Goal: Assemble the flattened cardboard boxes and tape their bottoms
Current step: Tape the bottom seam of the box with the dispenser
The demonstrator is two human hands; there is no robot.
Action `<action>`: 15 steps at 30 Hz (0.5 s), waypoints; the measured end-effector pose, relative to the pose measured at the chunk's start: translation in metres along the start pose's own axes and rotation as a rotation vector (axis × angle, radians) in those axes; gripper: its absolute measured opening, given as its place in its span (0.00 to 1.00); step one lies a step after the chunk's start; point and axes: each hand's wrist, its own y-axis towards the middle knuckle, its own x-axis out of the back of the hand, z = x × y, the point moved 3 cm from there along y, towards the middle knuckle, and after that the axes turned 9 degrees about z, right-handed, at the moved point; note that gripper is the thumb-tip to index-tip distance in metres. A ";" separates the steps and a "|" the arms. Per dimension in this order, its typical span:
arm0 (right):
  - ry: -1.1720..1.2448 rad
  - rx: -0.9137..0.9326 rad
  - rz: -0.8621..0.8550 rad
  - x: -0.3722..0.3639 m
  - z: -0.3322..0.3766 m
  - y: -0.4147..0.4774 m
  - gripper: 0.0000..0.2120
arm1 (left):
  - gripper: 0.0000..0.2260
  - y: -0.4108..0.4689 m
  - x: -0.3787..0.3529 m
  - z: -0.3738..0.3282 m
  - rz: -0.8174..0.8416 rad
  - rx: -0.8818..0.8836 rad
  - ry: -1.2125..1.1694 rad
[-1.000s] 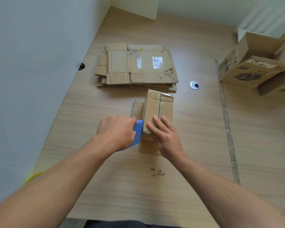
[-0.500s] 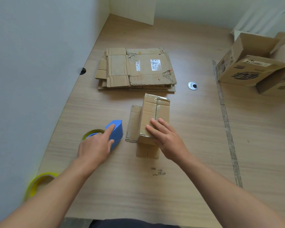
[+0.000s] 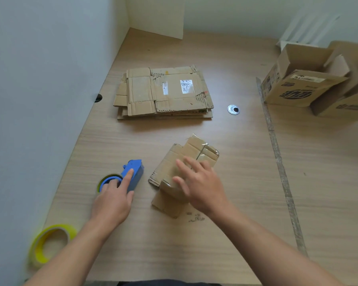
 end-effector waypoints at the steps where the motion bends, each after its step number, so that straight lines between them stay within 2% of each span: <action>1: 0.017 -0.027 -0.053 0.009 -0.008 0.005 0.20 | 0.27 -0.004 0.007 -0.005 -0.082 -0.008 -0.067; 3: 0.103 -0.159 -0.089 0.021 -0.033 0.019 0.19 | 0.23 -0.014 0.018 -0.023 -0.200 -0.086 -0.278; 7: 0.438 -0.437 0.120 0.023 -0.086 0.043 0.24 | 0.22 -0.032 0.012 -0.076 -0.079 -0.200 -0.582; 10: 0.638 -0.463 0.257 0.015 -0.094 0.038 0.22 | 0.24 -0.033 -0.005 -0.099 -0.040 -0.120 -0.704; 15: 0.685 -0.519 0.217 0.006 -0.100 0.008 0.14 | 0.31 -0.021 -0.015 -0.110 -0.105 0.028 -0.809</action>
